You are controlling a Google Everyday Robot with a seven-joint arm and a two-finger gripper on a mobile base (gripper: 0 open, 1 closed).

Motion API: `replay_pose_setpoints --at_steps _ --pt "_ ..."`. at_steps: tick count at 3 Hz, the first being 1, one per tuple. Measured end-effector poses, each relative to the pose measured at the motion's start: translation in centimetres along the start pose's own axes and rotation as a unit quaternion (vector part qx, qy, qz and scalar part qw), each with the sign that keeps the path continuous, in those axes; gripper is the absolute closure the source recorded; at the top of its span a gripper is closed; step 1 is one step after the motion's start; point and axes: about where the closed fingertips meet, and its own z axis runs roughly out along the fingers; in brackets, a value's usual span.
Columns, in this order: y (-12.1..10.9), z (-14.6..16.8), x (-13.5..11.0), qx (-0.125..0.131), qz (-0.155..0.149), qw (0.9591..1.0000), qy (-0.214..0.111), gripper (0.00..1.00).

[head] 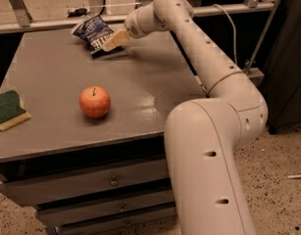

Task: Move blue chip bag near apple

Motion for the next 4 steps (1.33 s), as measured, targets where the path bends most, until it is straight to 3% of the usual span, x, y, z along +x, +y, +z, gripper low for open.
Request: replay_pose_setpoints --at_steps 2,4 --pt "0.0 1.6 0.3 0.000 0.005 1.0000 -0.008 0.41" --pt "0.0 -0.9 0.3 0.007 0.001 0.9998 -0.020 0.88"
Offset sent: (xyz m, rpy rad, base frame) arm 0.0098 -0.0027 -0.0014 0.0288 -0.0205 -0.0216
